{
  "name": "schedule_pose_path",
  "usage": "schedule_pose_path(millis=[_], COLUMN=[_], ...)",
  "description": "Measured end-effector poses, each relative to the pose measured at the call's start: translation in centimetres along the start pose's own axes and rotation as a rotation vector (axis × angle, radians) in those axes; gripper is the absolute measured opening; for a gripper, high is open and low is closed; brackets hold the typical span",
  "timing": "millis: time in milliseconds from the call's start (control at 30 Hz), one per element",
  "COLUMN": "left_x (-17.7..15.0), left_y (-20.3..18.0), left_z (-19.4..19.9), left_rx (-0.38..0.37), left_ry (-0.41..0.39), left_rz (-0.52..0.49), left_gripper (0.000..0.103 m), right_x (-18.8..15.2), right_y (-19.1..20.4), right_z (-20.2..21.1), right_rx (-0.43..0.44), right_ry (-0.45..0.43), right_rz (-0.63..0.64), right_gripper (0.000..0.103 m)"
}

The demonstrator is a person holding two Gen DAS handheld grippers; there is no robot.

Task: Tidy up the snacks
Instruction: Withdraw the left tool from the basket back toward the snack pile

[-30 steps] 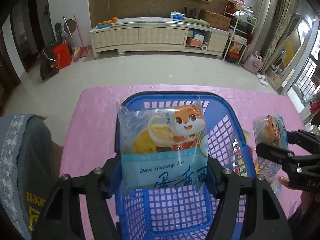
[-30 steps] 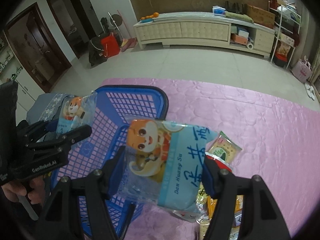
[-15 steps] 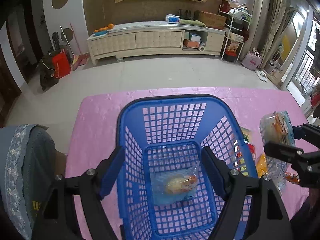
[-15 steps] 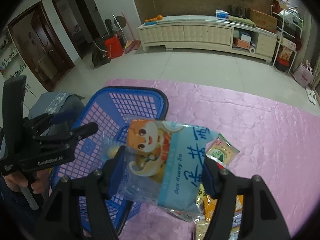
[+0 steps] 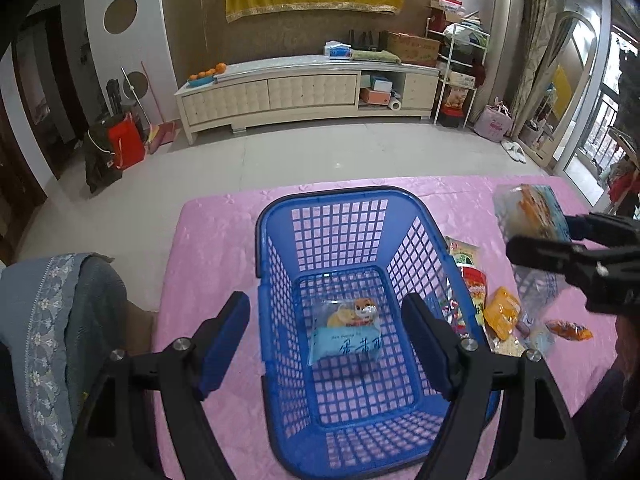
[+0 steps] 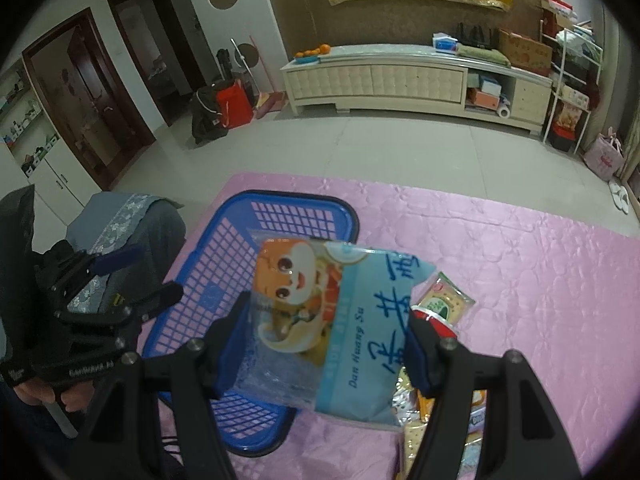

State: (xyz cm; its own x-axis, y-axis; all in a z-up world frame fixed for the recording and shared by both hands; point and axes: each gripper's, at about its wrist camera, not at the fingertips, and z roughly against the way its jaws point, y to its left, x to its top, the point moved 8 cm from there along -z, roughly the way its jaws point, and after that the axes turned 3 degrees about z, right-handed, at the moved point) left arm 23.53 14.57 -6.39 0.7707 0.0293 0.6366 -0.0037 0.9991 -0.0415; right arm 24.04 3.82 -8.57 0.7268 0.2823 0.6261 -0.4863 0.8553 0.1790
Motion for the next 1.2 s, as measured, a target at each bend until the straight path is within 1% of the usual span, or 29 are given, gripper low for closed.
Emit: schedule_pose_path(millis=[200,333,500,700,767,967,1200], left_x=[-1.1,-1.5,-1.6,-1.7,-1.6,-1.7,-2.1], left_y=[1.2,2.4,3.4,4.8,5.1,6.3,7.0], left_z=[1.6,2.0,2.2,1.3,0.8,-1.0,-2.4], left_rx=[-0.010,0.005,0.004,0.011,0.003,0.001,0.005], left_ry=[-0.004,0.007,0.011,0.018,0.021,0.040,0.060], left_rz=[0.003,0.016,0.035,0.051,0.061,0.095,0.094], left_gripper=[0.076,0.076,0.076,0.076,0.076,0.076,0.076], right_x=[0.4,0.8,1.2,1.5,1.5,1.7,2.3], right_y=[1.9,3.1,4.6,5.3,5.3,5.1,5.4], right_z=[-0.4,-0.9,-2.4,-4.9,-5.6,-7.8,-10.1], right_rx=[0.012,0.020,0.031,0.024,0.016,0.013,-0.004], right_ry=[0.019,0.024,0.052,0.090,0.102,0.143,0.164], right_rz=[0.009,0.030,0.052,0.069,0.077,0.073,0.105], right_gripper=[0.071,0.071,0.071,0.071,0.071,0.071,0.071])
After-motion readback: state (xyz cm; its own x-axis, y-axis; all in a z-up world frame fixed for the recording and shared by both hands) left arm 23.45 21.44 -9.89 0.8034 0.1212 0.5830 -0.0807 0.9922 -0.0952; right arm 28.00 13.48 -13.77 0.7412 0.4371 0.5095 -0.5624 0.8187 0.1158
